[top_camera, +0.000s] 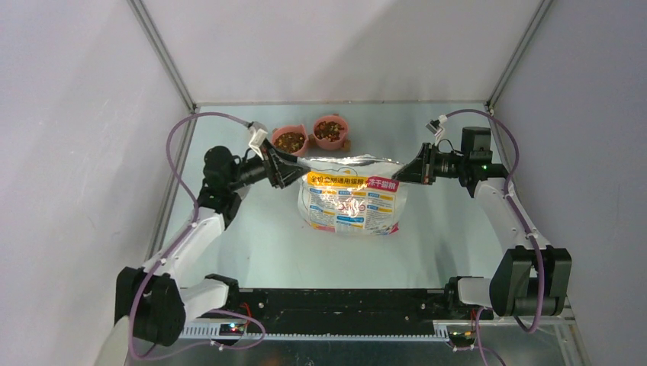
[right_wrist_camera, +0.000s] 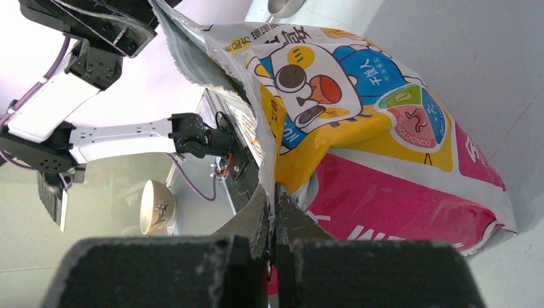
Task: Serve the pet food
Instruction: Close the pet food bag at the center of the board.
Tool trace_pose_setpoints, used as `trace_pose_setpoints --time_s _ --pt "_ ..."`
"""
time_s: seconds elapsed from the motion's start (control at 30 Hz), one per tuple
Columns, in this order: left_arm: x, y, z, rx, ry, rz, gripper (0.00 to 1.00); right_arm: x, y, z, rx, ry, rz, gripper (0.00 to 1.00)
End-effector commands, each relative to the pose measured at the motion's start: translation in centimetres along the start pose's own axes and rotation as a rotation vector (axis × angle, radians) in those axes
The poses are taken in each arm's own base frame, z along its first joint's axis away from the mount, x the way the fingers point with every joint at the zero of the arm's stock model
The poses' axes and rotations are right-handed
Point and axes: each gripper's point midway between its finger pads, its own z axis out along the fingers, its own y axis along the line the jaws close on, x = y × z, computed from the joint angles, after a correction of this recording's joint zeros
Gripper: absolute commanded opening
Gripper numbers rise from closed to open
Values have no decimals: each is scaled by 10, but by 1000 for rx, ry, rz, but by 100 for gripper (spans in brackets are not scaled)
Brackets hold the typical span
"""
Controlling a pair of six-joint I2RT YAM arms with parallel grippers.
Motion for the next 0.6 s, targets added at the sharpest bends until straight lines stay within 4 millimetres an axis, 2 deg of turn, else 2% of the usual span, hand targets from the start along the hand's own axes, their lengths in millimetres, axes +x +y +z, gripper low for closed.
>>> trace_pose_setpoints --time_s 0.0,0.13,0.27,0.33,0.43,0.5,0.57 --pt "-6 -15 12 99 -36 70 54 -7 7 3 3 -3 -66 0" --pt "8 -12 21 129 -1 40 54 -8 9 3 -4 -5 -78 0" --pt "14 -10 26 159 1 4 49 -8 12 4 -13 -6 -104 0" --pt "11 -13 27 186 -18 12 35 -8 16 3 -24 -7 -126 0" --pt "9 -17 27 212 -36 6 6 -9 27 1 -59 -10 -150 0" --pt "8 -17 28 213 -41 -16 1 -12 32 -1 -79 -17 -116 0" --pt "7 -9 29 163 -20 -91 0 -17 33 -5 -76 -31 -18 0"
